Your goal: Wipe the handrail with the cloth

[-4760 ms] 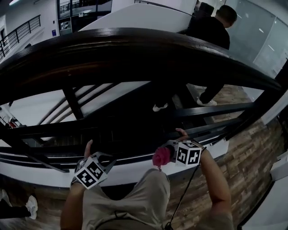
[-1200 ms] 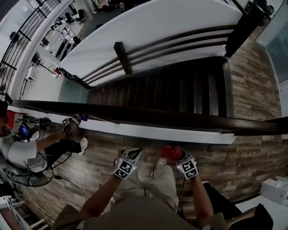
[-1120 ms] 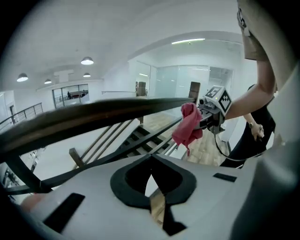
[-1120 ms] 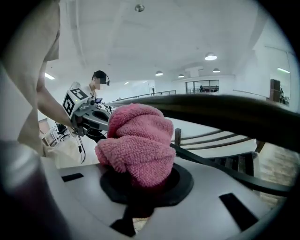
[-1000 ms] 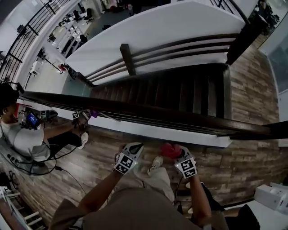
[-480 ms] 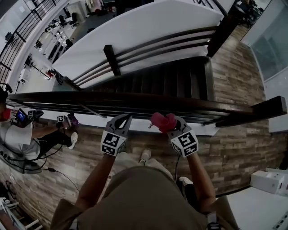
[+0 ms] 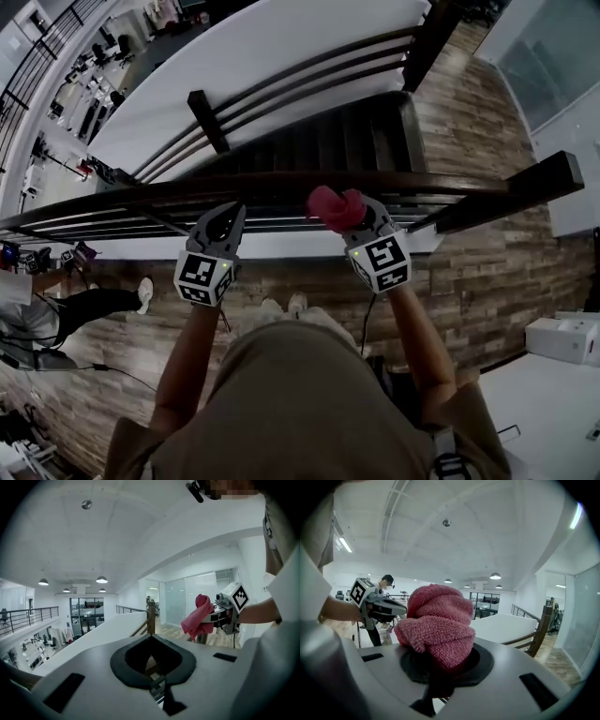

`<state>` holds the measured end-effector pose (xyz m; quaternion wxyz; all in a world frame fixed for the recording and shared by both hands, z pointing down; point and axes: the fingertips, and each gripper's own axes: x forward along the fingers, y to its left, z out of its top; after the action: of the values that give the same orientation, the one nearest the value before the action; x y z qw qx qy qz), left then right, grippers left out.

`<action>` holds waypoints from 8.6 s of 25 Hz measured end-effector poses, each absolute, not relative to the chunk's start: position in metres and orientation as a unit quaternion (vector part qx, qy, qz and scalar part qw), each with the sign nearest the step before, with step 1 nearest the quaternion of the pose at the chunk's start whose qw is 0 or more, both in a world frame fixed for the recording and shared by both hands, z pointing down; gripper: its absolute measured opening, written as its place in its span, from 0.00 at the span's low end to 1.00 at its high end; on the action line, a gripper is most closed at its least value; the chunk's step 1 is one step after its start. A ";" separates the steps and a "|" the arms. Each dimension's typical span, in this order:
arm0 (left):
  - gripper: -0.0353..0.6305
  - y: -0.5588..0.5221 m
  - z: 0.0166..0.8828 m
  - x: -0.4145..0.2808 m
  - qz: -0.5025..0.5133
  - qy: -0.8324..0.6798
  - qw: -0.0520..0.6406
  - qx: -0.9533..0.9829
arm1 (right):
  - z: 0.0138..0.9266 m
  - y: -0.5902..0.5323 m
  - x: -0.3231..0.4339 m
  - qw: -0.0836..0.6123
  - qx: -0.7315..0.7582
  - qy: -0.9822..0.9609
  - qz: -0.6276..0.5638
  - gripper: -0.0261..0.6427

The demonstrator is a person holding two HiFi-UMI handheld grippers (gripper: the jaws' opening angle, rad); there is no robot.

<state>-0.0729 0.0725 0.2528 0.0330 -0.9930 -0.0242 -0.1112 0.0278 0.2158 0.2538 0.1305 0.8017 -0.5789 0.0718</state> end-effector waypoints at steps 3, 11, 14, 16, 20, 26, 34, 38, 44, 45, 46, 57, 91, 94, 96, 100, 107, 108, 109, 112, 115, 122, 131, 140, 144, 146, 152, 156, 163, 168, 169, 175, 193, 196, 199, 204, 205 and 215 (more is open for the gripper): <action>0.08 0.088 0.257 -0.075 -0.115 -0.039 0.029 -0.992 | 0.262 0.234 0.031 0.157 0.812 -0.557 0.082 0.12; 0.08 0.129 0.292 -0.043 -0.136 -0.021 0.050 -0.989 | 0.298 0.280 0.082 0.184 0.802 -0.563 0.083 0.12; 0.08 0.145 0.293 -0.033 -0.129 -0.001 0.036 -0.991 | 0.302 0.297 0.102 0.197 0.793 -0.569 0.086 0.12; 0.08 0.157 0.298 -0.024 -0.130 0.003 0.035 -0.991 | 0.305 0.306 0.111 0.206 0.787 -0.574 0.087 0.12; 0.08 0.178 0.309 -0.012 -0.135 0.004 0.034 -0.990 | 0.310 0.319 0.122 0.223 0.776 -0.583 0.089 0.12; 0.08 0.173 0.309 -0.007 -0.139 0.024 0.038 -0.989 | 0.312 0.316 0.131 0.221 0.768 -0.593 0.094 0.12; 0.08 0.154 0.316 -0.022 -0.147 0.051 0.035 -0.987 | 0.315 0.293 0.124 0.226 0.753 -0.612 0.091 0.12; 0.08 0.143 0.321 -0.030 -0.154 0.054 0.031 -0.986 | 0.311 0.282 0.117 0.220 0.752 -0.615 0.090 0.12; 0.08 0.129 0.323 -0.038 -0.161 0.042 0.017 -0.986 | 0.302 0.269 0.104 0.202 0.757 -0.613 0.098 0.12; 0.08 0.127 0.324 -0.043 -0.164 0.039 0.015 -0.986 | 0.303 0.267 0.099 0.195 0.759 -0.613 0.103 0.12; 0.08 0.124 0.325 -0.048 -0.167 0.035 0.012 -0.985 | 0.304 0.265 0.094 0.190 0.760 -0.612 0.110 0.12; 0.08 0.068 0.332 -0.080 -0.136 0.008 0.010 -0.991 | 0.316 0.231 0.058 0.254 0.742 -0.601 0.154 0.12; 0.08 -0.025 0.346 -0.219 -0.141 -0.017 0.008 -0.990 | 0.325 0.091 -0.070 0.276 0.730 -0.607 0.151 0.12; 0.08 -0.033 0.347 -0.232 -0.141 -0.017 0.007 -0.990 | 0.325 0.083 -0.084 0.274 0.732 -0.606 0.148 0.12; 0.08 -0.035 0.351 -0.238 -0.146 -0.016 0.007 -0.989 | 0.324 0.083 -0.090 0.273 0.733 -0.605 0.147 0.12; 0.08 -0.031 0.363 -0.247 -0.157 -0.028 0.005 -0.987 | 0.327 0.091 -0.100 0.268 0.740 -0.598 0.149 0.12; 0.08 -0.013 0.368 -0.263 -0.162 -0.046 0.001 -0.986 | 0.337 0.136 -0.125 0.252 0.757 -0.577 0.174 0.12; 0.08 -0.009 0.368 -0.265 -0.162 -0.046 -0.001 -0.986 | 0.338 0.143 -0.128 0.252 0.758 -0.575 0.177 0.12; 0.08 -0.006 0.368 -0.267 -0.162 -0.046 -0.003 -0.986 | 0.340 0.149 -0.131 0.251 0.759 -0.573 0.180 0.12; 0.08 0.006 0.369 -0.275 -0.162 -0.048 -0.006 -0.986 | 0.342 0.166 -0.139 0.247 0.764 -0.568 0.180 0.12; 0.08 0.024 0.368 -0.280 -0.162 -0.054 0.004 -0.985 | 0.344 0.185 -0.142 0.242 0.773 -0.560 0.176 0.12; 0.08 0.078 0.368 -0.293 -0.169 -0.040 0.009 -0.985 | 0.347 0.251 -0.154 0.228 0.775 -0.563 0.175 0.12; 0.08 0.170 0.357 -0.307 -0.169 -0.013 0.000 -0.986 | 0.343 0.342 -0.167 0.221 0.766 -0.580 0.169 0.12; 0.08 0.276 0.368 -0.330 -0.177 0.003 0.001 -0.984 | 0.355 0.428 -0.188 0.206 0.755 -0.600 0.164 0.12; 0.08 0.307 0.380 -0.338 -0.183 0.003 0.006 -0.983 | 0.359 0.449 -0.191 0.208 0.759 -0.599 0.147 0.12; 0.08 0.318 0.388 -0.345 -0.192 0.003 0.008 -0.981 | 0.361 0.461 -0.195 0.212 0.763 -0.594 0.140 0.12; 0.08 0.342 0.403 -0.363 -0.206 0.005 0.007 -0.978 | 0.365 0.486 -0.208 0.249 0.777 -0.569 0.099 0.12; 0.08 0.356 0.406 -0.371 -0.210 -0.002 0.003 -0.978 | 0.360 0.495 -0.220 0.270 0.788 -0.550 0.057 0.12; 0.08 0.373 0.420 -0.381 -0.210 -0.027 -0.001 -0.977 | 0.371 0.495 -0.247 0.311 0.782 -0.539 0.029 0.12; 0.08 0.361 0.425 -0.404 -0.211 -0.030 -0.002 -0.977 | 0.380 0.477 -0.272 0.349 0.766 -0.539 0.023 0.12; 0.08 0.358 0.428 -0.411 -0.210 -0.031 0.000 -0.977 | 0.381 0.472 -0.279 0.350 0.766 -0.538 0.022 0.12; 0.08 0.321 0.428 -0.456 -0.208 -0.038 0.015 -0.977 | 0.378 0.434 -0.336 0.372 0.761 -0.531 -0.009 0.12; 0.08 0.318 0.423 -0.610 -0.192 -0.121 0.039 -0.973 | 0.366 0.398 -0.499 0.391 0.759 -0.520 0.034 0.12; 0.08 0.320 0.425 -0.601 -0.194 -0.121 0.051 -0.972 | 0.369 0.410 -0.491 0.382 0.765 -0.518 0.035 0.12; 0.08 0.329 0.414 -0.583 -0.196 -0.111 0.065 -0.972 | 0.361 0.423 -0.476 0.368 0.770 -0.520 0.028 0.12; 0.08 0.362 0.398 -0.551 -0.195 -0.113 0.081 -0.971 | 0.350 0.455 -0.447 0.344 0.781 -0.521 0.022 0.12; 0.08 0.368 0.399 -0.545 -0.198 -0.114 0.082 -0.970 | 0.351 0.463 -0.441 0.341 0.783 -0.520 0.022 0.12; 0.08 0.418 0.410 -0.491 -0.216 -0.119 0.101 -0.964 | 0.368 0.526 -0.386 0.309 0.802 -0.509 0.035 0.12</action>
<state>-0.4913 0.4178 0.4101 0.1010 -0.9638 -0.1194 -0.2162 -0.3860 0.5255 0.3680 0.3093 0.8022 -0.5094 0.0349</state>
